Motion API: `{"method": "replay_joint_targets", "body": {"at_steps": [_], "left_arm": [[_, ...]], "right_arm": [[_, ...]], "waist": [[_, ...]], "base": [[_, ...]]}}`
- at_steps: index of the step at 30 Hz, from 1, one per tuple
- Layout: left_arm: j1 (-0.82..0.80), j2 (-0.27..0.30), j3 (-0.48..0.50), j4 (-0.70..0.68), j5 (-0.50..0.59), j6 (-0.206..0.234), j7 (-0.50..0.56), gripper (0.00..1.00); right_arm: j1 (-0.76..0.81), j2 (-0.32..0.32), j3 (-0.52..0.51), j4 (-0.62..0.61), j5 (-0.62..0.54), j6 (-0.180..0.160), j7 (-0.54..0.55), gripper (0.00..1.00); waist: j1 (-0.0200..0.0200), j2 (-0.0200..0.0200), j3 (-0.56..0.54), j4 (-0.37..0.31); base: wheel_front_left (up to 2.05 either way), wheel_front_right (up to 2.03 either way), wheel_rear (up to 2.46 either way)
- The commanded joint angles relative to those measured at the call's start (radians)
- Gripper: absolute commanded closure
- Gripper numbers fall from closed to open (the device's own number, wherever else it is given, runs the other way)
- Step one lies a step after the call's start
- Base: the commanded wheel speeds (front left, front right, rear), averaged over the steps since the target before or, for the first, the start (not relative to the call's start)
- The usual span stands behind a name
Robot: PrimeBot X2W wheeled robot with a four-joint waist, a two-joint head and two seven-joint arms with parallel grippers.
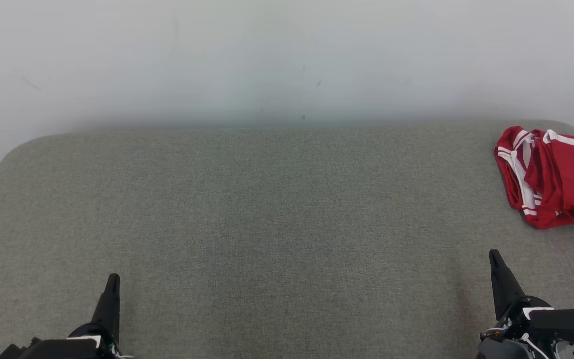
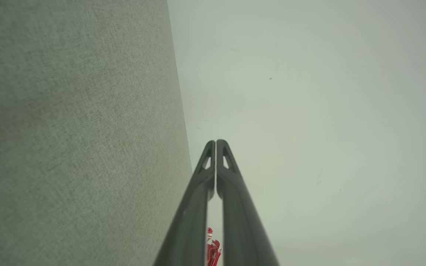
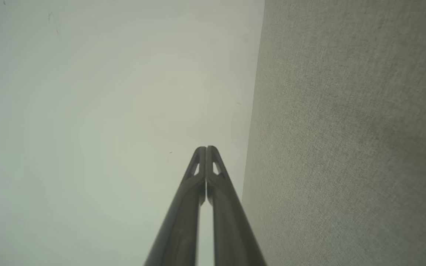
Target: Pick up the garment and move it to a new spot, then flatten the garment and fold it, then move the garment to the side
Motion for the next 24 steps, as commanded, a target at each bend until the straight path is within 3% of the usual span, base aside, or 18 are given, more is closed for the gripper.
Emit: {"method": "replay_joint_targets", "body": {"at_steps": [1, 24], "left_arm": [[-0.006, -0.002, 0.002, -0.003, -0.005, -0.003, 0.000, 1.00], [-0.006, -0.002, 0.002, -0.003, -0.005, -0.003, 0.000, 1.00]], "right_arm": [[-0.004, 0.001, -0.001, 0.000, 0.002, -0.002, 0.002, 1.00], [-0.004, 0.001, -0.001, 0.000, 0.002, -0.002, 0.002, 1.00]], "waist": [[0.0000, -0.0001, 0.000, 0.000], [0.0000, -0.0001, 0.000, 0.000]], "base": [[0.00, 0.00, 0.00], [0.00, 0.00, 0.00]]}}
